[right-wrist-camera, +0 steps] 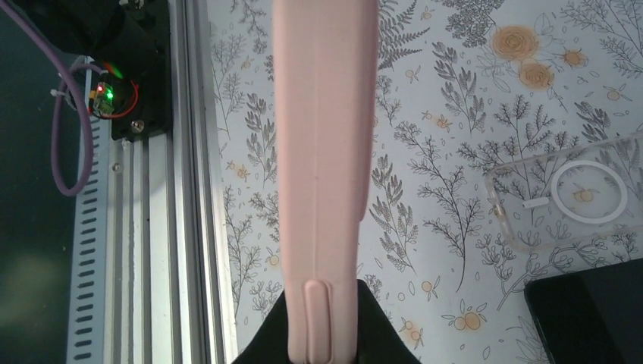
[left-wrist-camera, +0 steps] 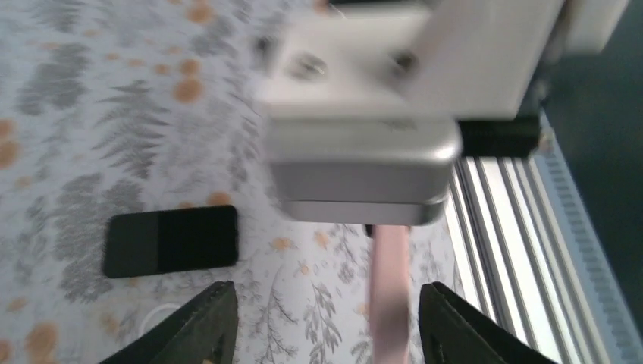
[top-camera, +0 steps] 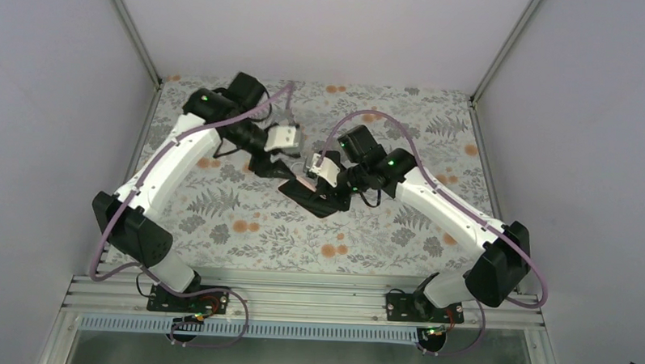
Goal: Take the phone out of the phone case
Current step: Adjust the phone.
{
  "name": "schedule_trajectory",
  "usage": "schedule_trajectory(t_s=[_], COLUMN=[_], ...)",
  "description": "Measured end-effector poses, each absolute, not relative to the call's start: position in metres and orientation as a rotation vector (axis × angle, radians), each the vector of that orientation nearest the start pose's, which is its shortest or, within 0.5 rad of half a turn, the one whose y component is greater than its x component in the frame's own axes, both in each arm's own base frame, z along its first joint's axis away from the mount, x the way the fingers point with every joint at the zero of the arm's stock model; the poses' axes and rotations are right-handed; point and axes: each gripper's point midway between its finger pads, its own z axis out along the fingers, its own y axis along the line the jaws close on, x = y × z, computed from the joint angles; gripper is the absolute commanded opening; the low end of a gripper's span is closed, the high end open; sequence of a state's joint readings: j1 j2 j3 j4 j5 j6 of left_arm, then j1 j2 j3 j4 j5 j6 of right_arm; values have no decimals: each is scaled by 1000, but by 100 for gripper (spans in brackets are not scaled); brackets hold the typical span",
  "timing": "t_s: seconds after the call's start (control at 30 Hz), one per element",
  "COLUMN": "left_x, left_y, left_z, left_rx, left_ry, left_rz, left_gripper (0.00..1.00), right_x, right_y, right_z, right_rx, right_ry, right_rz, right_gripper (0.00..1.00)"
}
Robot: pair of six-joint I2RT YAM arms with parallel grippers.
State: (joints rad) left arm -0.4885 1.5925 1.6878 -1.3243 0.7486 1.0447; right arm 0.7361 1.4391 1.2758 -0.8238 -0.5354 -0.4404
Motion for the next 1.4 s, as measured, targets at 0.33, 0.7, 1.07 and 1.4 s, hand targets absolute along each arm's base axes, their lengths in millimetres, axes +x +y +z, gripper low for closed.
schedule_trajectory(t_s=[0.33, 0.7, 1.07, 1.4], left_x=[290, 302, 286, 257], left_y=[-244, -218, -240, -268], left_z=[362, 446, 431, 435], left_rx=[1470, 1074, 1012, 1050], left_ry=[1587, 1505, 1511, 1475], left_rz=[-836, -748, -1139, -1369], left_gripper=[100, 100, 97, 78], right_x=[245, 286, 262, 259], right_y=[301, 283, 285, 287], right_z=[266, 394, 454, 459], right_rx=[-1353, -1122, -1134, -1096], right_ry=[1938, 1624, 1438, 1440], right_rz=[941, 1142, 1423, 1563], right_gripper=[4, 4, 4, 4])
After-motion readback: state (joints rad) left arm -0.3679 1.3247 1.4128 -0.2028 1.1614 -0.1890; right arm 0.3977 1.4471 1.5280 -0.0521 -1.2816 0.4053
